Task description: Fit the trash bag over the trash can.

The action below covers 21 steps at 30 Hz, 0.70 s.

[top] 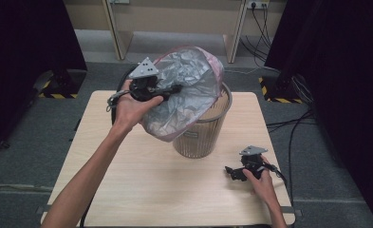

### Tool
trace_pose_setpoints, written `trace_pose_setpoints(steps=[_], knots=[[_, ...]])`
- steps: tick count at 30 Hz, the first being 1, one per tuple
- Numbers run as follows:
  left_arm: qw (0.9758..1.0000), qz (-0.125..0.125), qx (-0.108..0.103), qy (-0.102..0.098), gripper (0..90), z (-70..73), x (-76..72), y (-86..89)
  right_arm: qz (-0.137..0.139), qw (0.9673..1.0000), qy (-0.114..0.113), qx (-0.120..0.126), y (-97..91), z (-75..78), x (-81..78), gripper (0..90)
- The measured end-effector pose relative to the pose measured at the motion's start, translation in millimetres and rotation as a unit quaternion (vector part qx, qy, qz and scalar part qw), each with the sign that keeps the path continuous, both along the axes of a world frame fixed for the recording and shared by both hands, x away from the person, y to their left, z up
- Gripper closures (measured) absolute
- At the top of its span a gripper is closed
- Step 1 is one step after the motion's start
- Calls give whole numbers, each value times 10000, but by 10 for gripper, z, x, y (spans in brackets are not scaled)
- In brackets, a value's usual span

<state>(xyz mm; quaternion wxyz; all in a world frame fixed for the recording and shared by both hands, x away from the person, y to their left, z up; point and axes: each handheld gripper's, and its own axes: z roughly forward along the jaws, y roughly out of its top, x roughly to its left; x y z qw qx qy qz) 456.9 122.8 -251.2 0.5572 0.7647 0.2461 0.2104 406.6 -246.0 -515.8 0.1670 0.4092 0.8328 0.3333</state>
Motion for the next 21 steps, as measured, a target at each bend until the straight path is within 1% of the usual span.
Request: trace_pose_setpoints(steps=[3,4,6,7,8,12,15,19,20,21], knots=[[10000,-27,36,45,696,-3,40,-100,7,10000,-3,-2,0,0,0,1],[10000,-38,65,24,696,-5,52,-132,11,10000,-4,-3,0,0,0,1],[9999,-46,131,27,695,-13,75,-192,18,10000,-5,-4,1,0,0,1],[9997,-65,213,58,692,-28,98,-246,9,10000,9,4,3,0,-2,1],[9997,-65,213,58,690,-28,98,-246,9,10000,9,4,3,0,-2,1],[9994,-129,274,140,684,-58,137,-362,11,10000,8,4,3,0,-2,1],[9989,-181,392,155,673,-64,144,-458,14,10000,7,3,3,-1,-2,1],[9991,-157,359,151,673,-15,189,-542,15,10000,9,3,3,0,-3,0],[9991,-147,369,163,672,-4,204,-560,19,10000,9,3,4,0,-3,1],[9992,-108,329,195,658,5,236,-591,32,10000,6,1,3,-1,-3,1]])
